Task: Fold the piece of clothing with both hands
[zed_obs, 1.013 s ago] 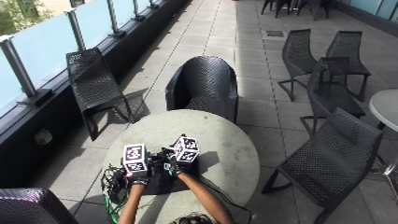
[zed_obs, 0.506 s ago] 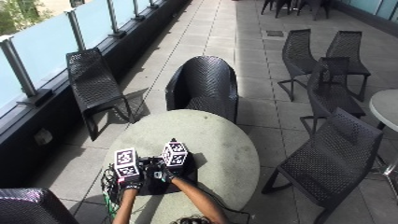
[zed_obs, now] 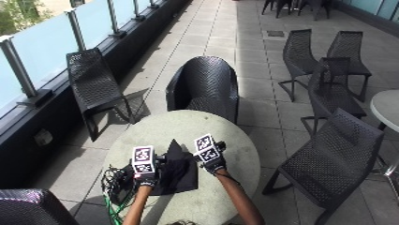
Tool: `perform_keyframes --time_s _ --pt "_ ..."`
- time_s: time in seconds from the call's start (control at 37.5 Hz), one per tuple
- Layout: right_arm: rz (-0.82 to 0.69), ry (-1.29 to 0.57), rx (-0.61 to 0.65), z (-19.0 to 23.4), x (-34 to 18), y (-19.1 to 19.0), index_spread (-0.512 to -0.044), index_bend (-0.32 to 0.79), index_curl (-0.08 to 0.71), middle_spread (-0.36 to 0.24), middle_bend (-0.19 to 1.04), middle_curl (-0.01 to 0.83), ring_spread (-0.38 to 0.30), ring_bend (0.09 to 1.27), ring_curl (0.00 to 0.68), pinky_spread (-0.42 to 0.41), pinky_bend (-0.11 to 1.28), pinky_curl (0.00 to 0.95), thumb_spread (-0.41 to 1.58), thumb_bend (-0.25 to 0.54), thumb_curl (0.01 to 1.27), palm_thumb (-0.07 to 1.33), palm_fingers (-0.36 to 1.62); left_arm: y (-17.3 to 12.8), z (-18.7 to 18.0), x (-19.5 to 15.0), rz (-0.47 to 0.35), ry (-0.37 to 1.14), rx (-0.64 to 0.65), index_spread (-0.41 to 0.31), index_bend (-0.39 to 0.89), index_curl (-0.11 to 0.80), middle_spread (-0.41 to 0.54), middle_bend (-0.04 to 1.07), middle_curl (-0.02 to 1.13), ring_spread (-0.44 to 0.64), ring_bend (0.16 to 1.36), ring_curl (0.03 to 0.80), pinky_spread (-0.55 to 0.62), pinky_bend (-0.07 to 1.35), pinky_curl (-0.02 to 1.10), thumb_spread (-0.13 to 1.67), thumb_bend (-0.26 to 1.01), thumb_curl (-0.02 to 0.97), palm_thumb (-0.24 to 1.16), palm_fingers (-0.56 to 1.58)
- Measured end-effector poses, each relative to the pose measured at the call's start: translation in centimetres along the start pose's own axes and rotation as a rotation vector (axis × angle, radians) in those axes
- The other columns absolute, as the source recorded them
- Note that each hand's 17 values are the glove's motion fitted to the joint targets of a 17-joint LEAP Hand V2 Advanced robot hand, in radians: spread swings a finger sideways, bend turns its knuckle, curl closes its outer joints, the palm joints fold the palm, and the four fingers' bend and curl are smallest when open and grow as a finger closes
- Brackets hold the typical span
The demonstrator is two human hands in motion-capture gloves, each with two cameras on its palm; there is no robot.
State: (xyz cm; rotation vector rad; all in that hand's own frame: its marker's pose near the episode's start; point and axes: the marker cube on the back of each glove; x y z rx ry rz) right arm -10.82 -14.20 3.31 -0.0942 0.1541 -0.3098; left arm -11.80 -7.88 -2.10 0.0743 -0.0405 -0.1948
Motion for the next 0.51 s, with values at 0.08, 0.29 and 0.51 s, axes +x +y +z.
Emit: perform_keyframes --time_s 0.08,0.29,0.51 --pt "0.081 0.132 -0.001 -0.2 3.0 1.4 -0.343 0.17 0.236 -0.117 0.21 0.432 -0.030 0.34 0.332 0.095 0.61 0.356 1.13 -0.022 0.47 0.68 0.42 0.0 0.1 1.0 0.012 -0.013 0.001 -0.102 0.13 0.317 -0.051 0.17 0.34 0.11 0.56 0.333 0.24 0.35 0.42 1.58 0.17 0.277 0.58 0.49" --pt "0.377 0.205 0.025 -0.7 11.4 5.8 -0.351 0.16 0.265 -0.111 0.22 0.424 0.015 0.29 0.313 0.182 0.49 0.321 1.21 -0.009 0.43 0.67 0.35 -0.4 1.1 4.9 0.086 0.007 -0.003 -0.102 0.14 0.316 -0.050 0.17 0.34 0.11 0.56 0.332 0.25 0.35 0.42 1.57 0.18 0.293 0.60 0.49" --pt "0.432 0.064 0.068 -0.3 14.1 8.2 -0.353 0.15 0.275 -0.103 0.21 0.411 0.033 0.27 0.305 0.216 0.46 0.308 1.27 -0.008 0.42 0.69 0.36 0.2 0.0 7.2 0.113 -0.004 0.016 -0.102 0.14 0.316 -0.044 0.17 0.34 0.11 0.56 0.330 0.25 0.35 0.42 1.57 0.18 0.300 0.60 0.49"
